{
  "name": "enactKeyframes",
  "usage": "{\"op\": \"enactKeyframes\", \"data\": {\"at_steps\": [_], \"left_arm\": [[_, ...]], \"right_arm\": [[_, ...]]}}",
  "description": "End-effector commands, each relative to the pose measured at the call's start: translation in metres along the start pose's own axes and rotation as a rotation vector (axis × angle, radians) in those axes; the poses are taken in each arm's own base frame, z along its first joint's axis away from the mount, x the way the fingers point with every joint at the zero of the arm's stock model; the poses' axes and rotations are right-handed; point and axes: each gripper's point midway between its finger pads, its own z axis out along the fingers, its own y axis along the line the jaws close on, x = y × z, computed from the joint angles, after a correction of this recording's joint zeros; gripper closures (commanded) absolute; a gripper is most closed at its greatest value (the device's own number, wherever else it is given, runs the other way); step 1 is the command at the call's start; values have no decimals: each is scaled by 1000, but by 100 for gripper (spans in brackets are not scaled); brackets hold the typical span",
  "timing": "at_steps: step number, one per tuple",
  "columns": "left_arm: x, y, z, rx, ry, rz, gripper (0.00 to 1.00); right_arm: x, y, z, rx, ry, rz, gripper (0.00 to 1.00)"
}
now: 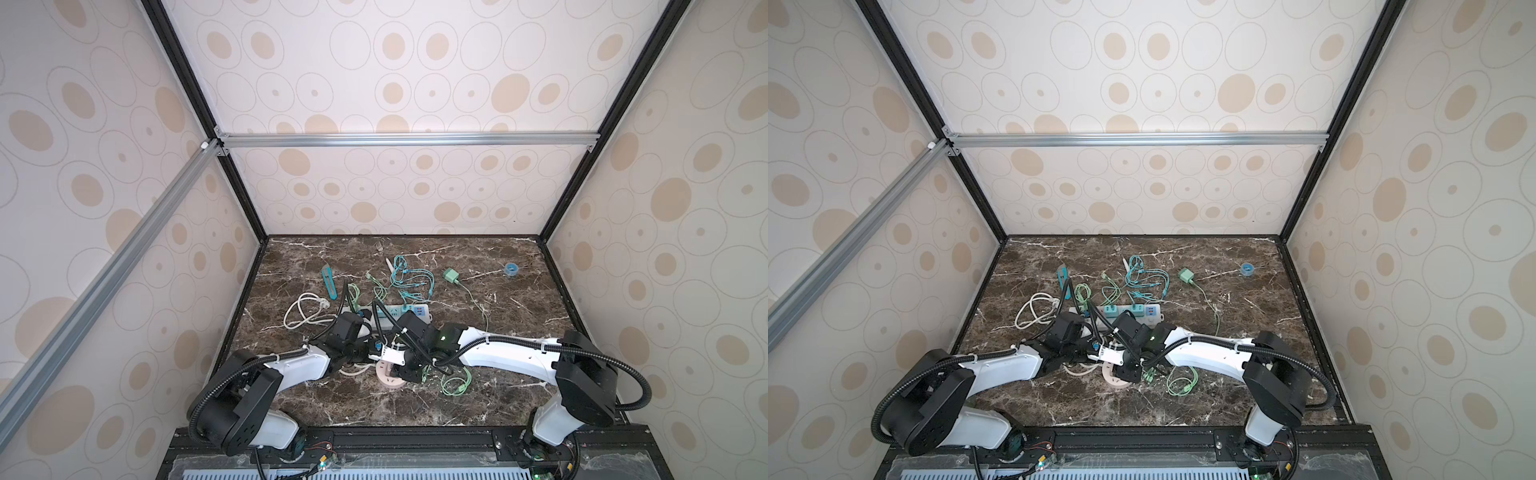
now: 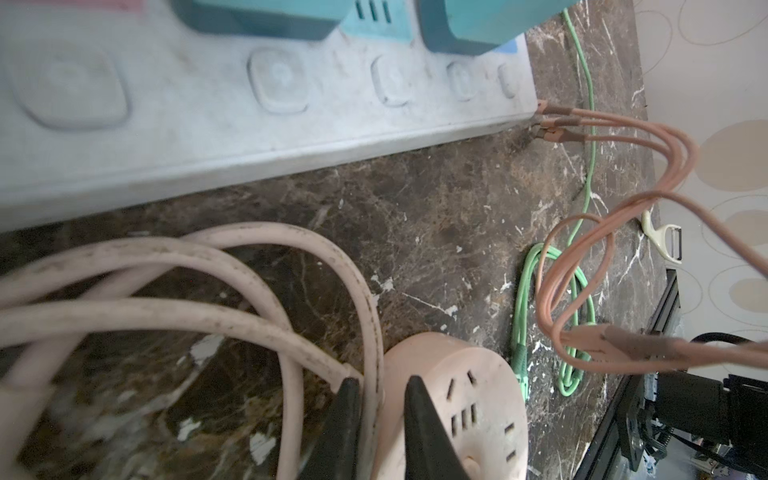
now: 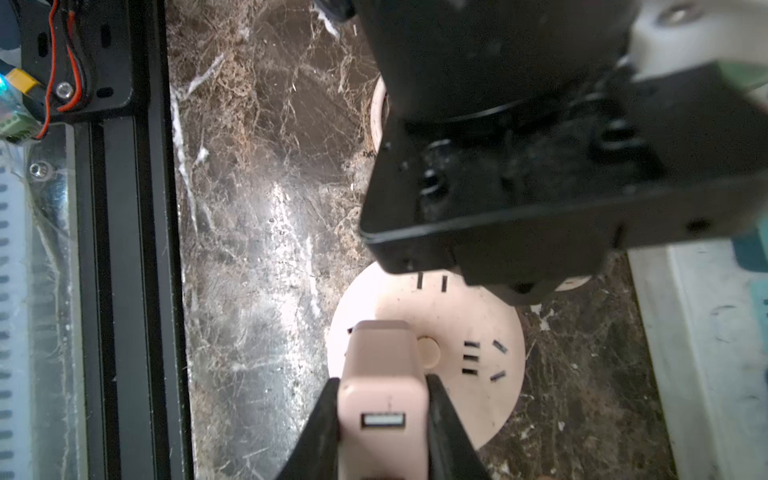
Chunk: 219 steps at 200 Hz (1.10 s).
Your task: Insert the plug
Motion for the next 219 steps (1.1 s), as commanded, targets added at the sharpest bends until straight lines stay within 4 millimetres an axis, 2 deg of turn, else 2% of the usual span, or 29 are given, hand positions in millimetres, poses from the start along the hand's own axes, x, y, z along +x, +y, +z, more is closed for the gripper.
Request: {"op": "enactKeyframes", "data": {"at_steps": [1, 66, 109, 152, 219], "left_arm": [[-1, 3, 2, -25, -3, 24, 80], [1, 3, 1, -25, -4, 21, 80], [3, 5, -1, -31, -5, 19, 80], [3, 6, -2, -32, -8, 19, 80], [3, 6, -1, -32, -12, 17, 81]], "right_arm": [[7, 3, 0, 0, 53, -8, 99], [15, -10, 9, 80, 123, 45, 100], [15, -1, 14, 65, 129, 84, 100], [16, 1, 9, 68, 143, 104, 100], [5, 6, -3, 48, 114, 117, 100]]}}
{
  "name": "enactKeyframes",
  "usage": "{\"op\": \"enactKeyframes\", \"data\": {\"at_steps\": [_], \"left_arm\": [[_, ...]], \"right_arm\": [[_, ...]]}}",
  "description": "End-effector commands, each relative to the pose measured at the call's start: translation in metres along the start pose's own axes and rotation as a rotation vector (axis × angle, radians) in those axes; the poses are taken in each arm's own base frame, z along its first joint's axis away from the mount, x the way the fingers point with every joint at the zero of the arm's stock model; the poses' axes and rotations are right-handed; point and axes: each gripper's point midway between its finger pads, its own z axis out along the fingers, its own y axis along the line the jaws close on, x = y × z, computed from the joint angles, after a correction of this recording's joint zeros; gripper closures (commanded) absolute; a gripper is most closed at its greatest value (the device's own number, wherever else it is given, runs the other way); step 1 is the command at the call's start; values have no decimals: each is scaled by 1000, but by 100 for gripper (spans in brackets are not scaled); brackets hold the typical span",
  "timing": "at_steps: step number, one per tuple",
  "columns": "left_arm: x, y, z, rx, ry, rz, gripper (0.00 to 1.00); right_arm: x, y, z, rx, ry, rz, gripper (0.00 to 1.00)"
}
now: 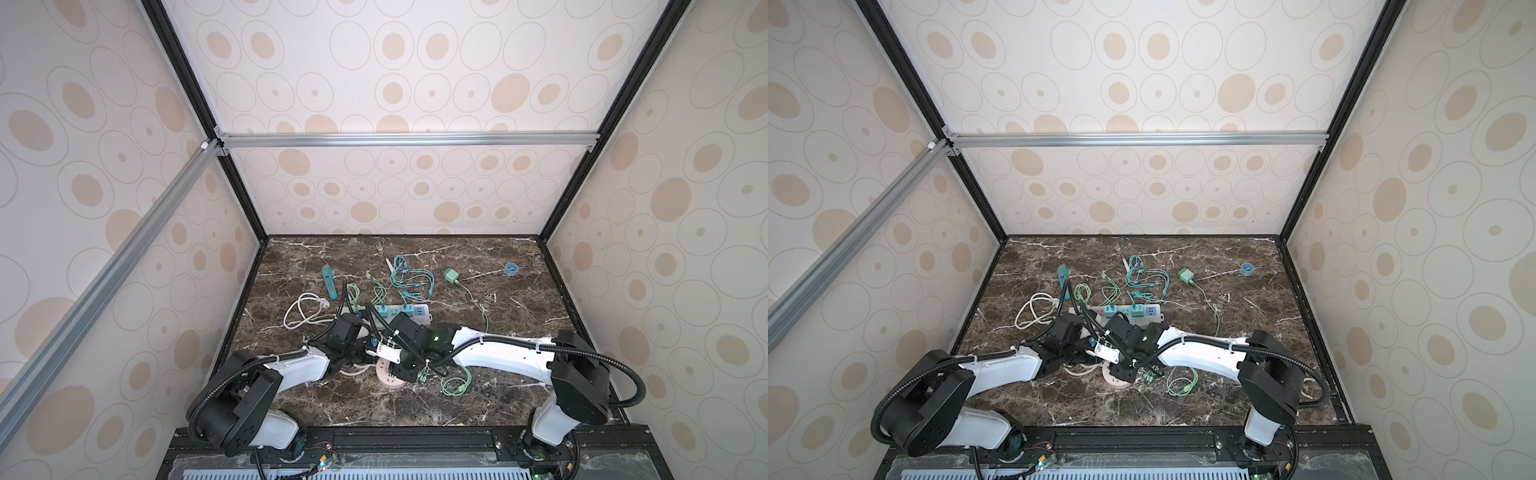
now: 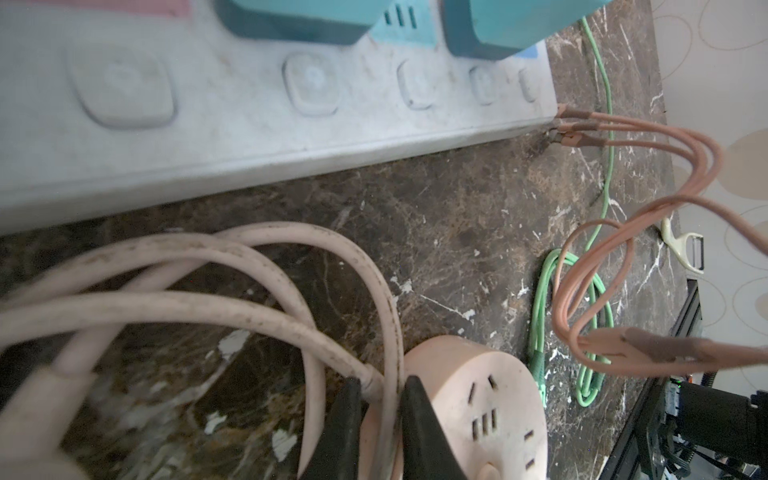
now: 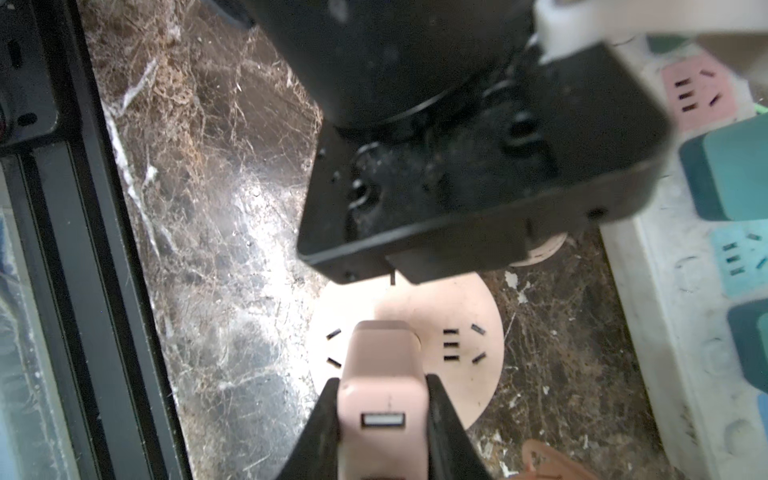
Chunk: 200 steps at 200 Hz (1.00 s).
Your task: Insert the plug
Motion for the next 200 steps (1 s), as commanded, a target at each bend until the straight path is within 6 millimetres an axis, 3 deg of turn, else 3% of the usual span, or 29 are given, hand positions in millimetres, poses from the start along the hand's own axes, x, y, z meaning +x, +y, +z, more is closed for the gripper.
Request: {"op": "enactKeyframes", "data": {"at_steps": [1, 200], "left_arm": [[2, 1, 0, -9, 0, 16, 81], [2, 0, 0, -4, -1, 17, 81]], "right_arm": [[8, 11, -5, -36, 45, 6, 100], [1, 13, 3, -45, 19, 26, 100]]}}
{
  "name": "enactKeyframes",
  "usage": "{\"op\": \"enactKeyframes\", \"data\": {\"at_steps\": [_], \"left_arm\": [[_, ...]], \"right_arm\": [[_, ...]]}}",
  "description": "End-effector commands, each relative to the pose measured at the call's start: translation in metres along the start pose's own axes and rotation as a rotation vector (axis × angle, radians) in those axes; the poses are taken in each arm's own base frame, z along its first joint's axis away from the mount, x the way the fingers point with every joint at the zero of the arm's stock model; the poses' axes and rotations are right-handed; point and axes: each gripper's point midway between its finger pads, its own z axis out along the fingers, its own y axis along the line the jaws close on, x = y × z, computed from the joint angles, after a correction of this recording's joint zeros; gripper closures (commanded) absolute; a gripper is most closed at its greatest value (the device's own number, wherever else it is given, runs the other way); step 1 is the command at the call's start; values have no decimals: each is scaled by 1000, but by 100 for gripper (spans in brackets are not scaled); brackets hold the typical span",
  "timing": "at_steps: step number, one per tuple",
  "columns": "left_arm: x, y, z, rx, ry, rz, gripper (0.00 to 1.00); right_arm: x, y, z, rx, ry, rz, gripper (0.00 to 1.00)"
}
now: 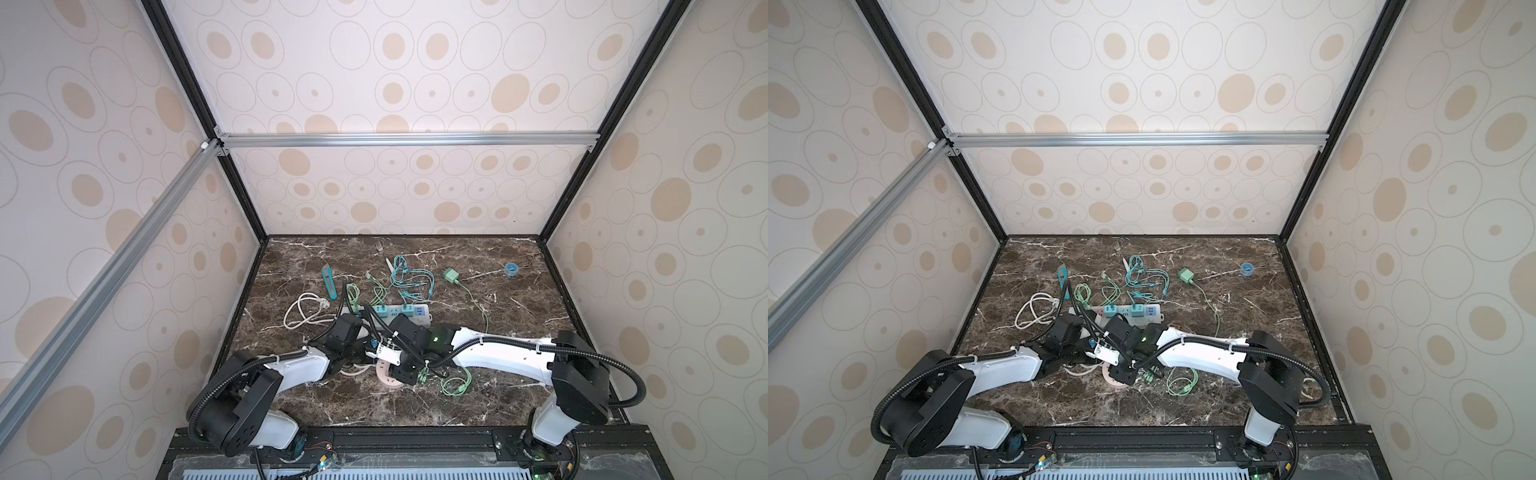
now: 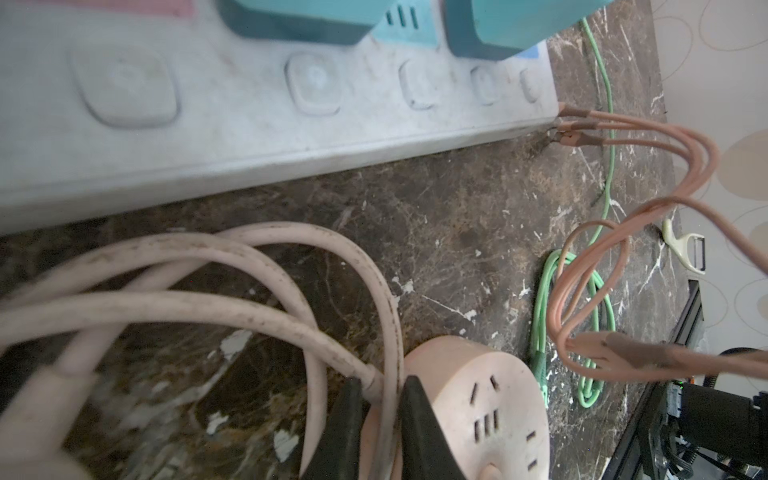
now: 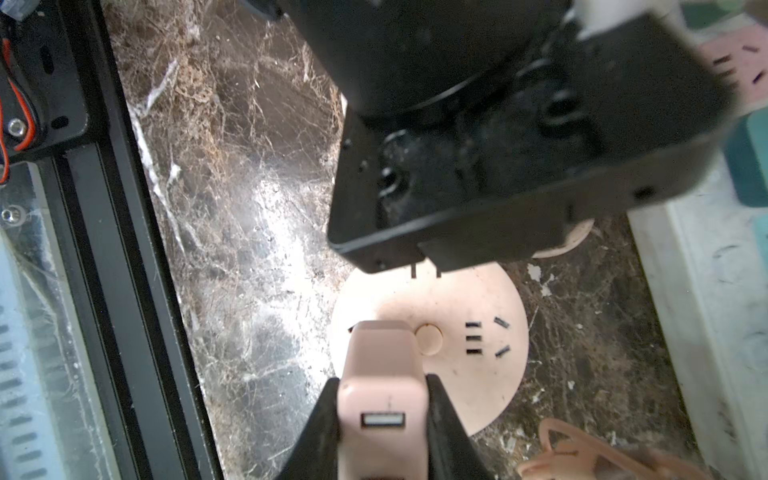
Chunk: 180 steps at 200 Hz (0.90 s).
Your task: Insert the plug
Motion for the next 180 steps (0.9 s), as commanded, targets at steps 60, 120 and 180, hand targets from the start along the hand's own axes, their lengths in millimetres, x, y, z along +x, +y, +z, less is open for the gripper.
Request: {"op": "enactKeyframes", "data": {"at_steps": [60, 120, 180], "left_arm": [[2, 0, -1, -5, 2, 16, 81], [2, 0, -1, -8, 2, 16, 81], [2, 0, -1, -10, 0, 16, 81]], "right_arm": [[-2, 3, 6, -1, 8, -5, 100], [4, 4, 8, -5, 24, -6, 100], [14, 4, 14, 11, 63, -26, 100]]}}
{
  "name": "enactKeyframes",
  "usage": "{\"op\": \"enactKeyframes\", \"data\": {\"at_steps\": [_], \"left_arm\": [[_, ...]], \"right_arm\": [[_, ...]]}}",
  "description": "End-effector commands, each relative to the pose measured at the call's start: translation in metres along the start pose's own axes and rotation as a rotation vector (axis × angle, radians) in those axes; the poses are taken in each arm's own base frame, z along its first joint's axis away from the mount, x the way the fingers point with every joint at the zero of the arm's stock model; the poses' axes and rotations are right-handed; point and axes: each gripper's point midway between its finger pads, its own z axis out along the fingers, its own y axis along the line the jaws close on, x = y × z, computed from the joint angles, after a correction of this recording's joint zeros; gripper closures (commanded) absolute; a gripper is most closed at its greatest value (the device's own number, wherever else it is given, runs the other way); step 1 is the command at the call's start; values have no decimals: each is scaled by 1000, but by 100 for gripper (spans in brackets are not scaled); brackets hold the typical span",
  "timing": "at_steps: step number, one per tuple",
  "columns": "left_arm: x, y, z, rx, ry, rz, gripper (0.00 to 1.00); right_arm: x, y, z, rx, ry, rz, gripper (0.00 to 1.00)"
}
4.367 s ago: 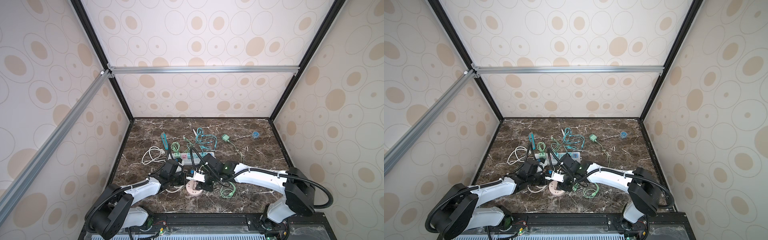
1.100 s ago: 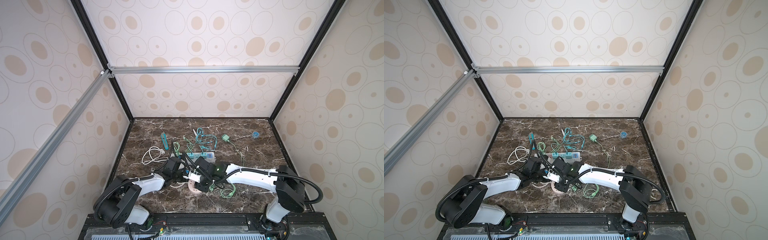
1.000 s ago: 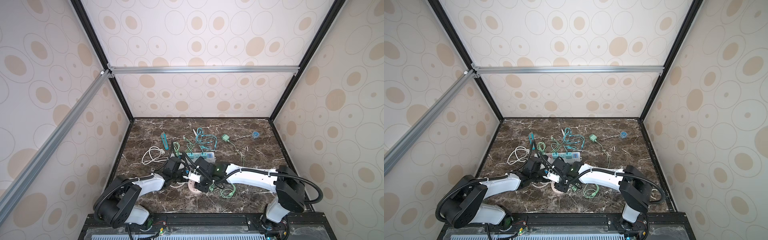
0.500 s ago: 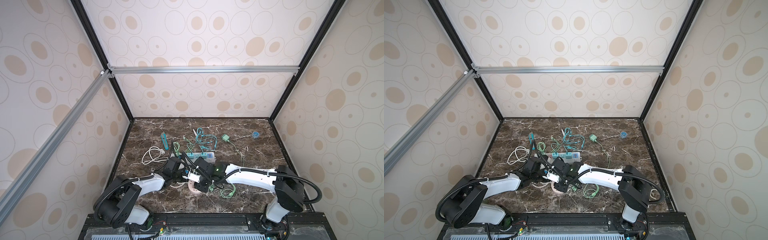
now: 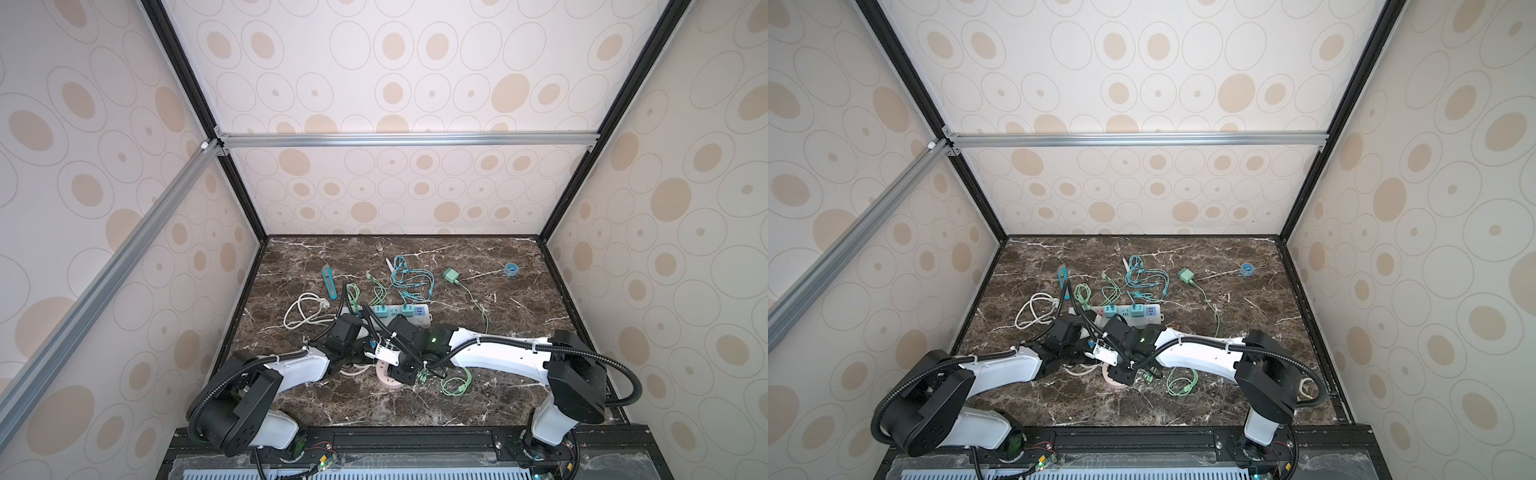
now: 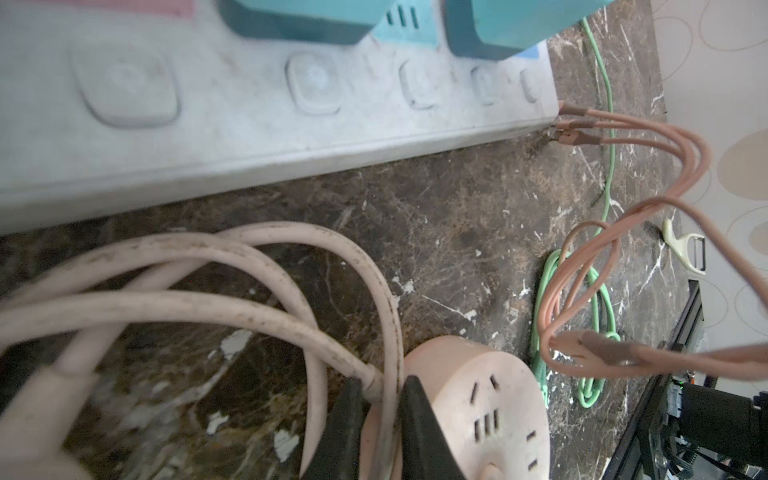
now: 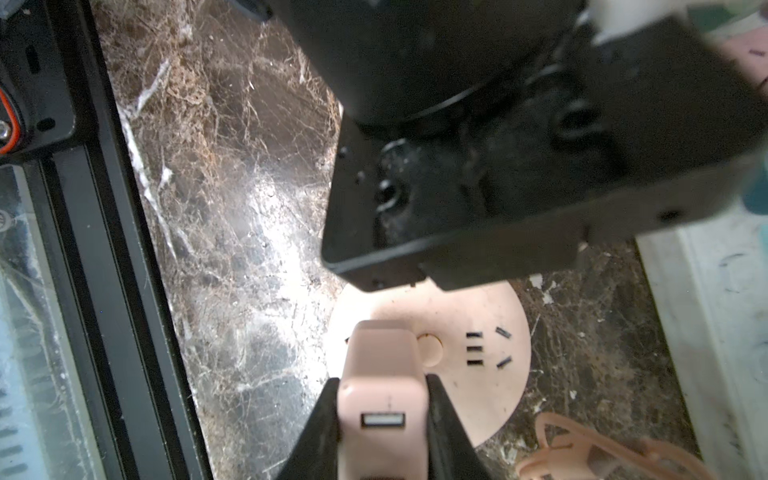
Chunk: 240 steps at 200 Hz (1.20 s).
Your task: Insert the plug
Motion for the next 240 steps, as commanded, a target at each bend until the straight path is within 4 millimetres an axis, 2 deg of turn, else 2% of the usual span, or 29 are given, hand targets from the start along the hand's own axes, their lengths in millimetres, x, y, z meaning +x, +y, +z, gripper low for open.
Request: {"op": "enactKeyframes", "data": {"at_steps": [1, 66, 170, 240], "left_arm": [[1, 0, -1, -9, -1, 16, 81], [0, 0, 0, -9, 0, 18, 81], [2, 1, -1, -16, 3, 18, 81], [2, 2, -3, -20, -2, 20, 82]], "right_arm": [[15, 5, 9, 2, 63, -22, 100], [19, 7, 15, 8, 71, -28, 100], [50, 12, 36, -5, 127, -12, 100], [59, 11, 44, 2, 182, -18, 100]]}}
